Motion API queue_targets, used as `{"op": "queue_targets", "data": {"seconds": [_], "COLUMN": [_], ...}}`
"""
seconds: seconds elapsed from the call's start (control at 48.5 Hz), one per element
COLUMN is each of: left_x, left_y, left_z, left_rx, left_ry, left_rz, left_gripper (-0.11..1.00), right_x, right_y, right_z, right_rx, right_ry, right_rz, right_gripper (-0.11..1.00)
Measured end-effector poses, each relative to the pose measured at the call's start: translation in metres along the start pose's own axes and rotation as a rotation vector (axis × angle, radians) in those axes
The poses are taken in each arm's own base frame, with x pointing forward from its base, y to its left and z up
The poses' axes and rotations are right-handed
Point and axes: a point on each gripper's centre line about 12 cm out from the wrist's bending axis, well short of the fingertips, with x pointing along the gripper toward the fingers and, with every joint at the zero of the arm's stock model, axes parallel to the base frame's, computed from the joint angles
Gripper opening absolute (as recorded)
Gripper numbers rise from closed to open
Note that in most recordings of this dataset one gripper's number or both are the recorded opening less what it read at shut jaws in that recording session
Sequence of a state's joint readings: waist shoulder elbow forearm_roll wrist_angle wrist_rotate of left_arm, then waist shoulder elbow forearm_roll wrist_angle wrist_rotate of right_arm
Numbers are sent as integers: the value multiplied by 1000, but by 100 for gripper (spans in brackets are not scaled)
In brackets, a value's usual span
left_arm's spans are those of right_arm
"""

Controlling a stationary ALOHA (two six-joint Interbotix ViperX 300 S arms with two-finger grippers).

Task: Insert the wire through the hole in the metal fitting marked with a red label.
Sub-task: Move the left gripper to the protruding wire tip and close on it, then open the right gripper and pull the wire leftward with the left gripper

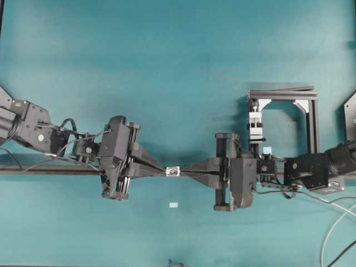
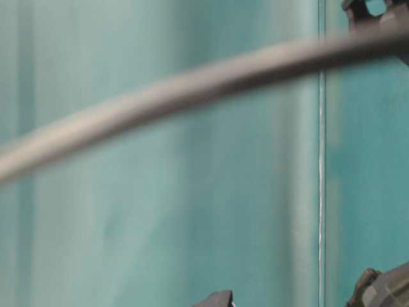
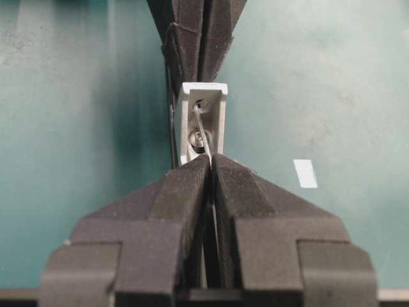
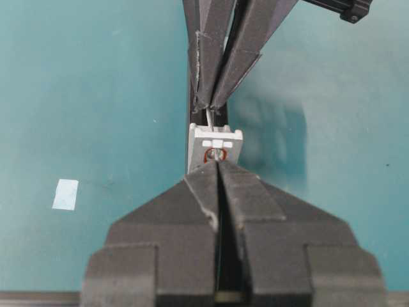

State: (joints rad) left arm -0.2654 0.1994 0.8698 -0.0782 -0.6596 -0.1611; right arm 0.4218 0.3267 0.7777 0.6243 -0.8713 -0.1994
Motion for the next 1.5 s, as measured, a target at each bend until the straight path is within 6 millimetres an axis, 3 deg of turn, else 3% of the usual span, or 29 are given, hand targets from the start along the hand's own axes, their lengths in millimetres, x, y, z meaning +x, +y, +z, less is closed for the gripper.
{"op": "queue_targets", "data": {"seconds": [0.433, 0.536, 0.721, 0.783, 0.989, 1.504], "left_x": [0, 0, 0, -2, -17, -82], "left_y": [0, 0, 0, 1, 2, -6], "left_z": [0, 1, 1, 1, 0, -14], "left_rx": [2, 1, 4, 3, 1, -20], "left_ry": [0, -2, -2, 0, 27, 164], "left_rz": [0, 1, 0, 2, 5, -9], "left_gripper": [-10, -10, -10, -10, -10, -10], "right_x": [0, 1, -1, -3, -8, -9], "right_y": [0, 1, 3, 5, 11, 12], "right_z": [0, 1, 8, 12, 16, 13], "right_rx": [9, 9, 15, 18, 23, 24], "right_ry": [-1, -4, -20, -29, -22, 10], "right_rz": [-1, 2, 7, 15, 39, 45], "right_gripper": [2, 22, 76, 88, 89, 88]}}
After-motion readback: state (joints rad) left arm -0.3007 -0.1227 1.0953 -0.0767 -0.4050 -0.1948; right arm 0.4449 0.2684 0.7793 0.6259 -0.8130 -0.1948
